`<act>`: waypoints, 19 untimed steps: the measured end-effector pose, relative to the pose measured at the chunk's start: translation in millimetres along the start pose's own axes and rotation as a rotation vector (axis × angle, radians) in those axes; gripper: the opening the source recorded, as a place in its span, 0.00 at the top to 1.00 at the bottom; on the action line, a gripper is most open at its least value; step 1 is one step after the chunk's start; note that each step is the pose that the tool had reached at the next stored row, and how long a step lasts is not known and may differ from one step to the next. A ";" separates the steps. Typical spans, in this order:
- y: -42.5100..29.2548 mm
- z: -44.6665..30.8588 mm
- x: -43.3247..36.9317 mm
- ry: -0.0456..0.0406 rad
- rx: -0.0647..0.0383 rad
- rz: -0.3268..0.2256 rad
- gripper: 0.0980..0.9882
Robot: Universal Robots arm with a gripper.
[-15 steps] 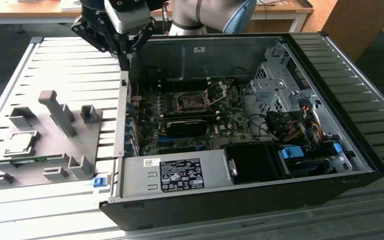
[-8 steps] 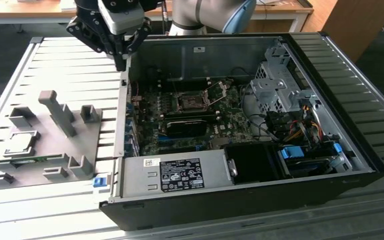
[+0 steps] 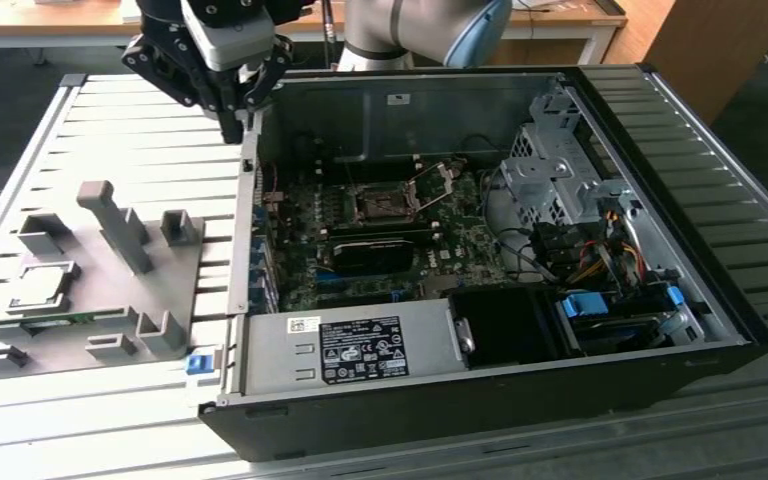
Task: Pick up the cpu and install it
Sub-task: 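Reach for the cpu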
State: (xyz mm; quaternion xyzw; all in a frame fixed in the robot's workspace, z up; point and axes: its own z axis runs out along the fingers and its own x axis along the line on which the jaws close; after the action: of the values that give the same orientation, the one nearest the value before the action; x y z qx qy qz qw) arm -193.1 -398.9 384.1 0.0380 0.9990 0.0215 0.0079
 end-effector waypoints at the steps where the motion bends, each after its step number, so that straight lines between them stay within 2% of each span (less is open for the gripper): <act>1: -0.1 0.1 0.8 0.0001 0.000 0.000 0.99; 19: -1.8 1.8 22.9 0.0008 0.000 0.000 0.99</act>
State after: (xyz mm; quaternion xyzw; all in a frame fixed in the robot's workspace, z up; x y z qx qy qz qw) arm -216.0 -398.9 381.9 0.0380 0.9990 0.0215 0.0075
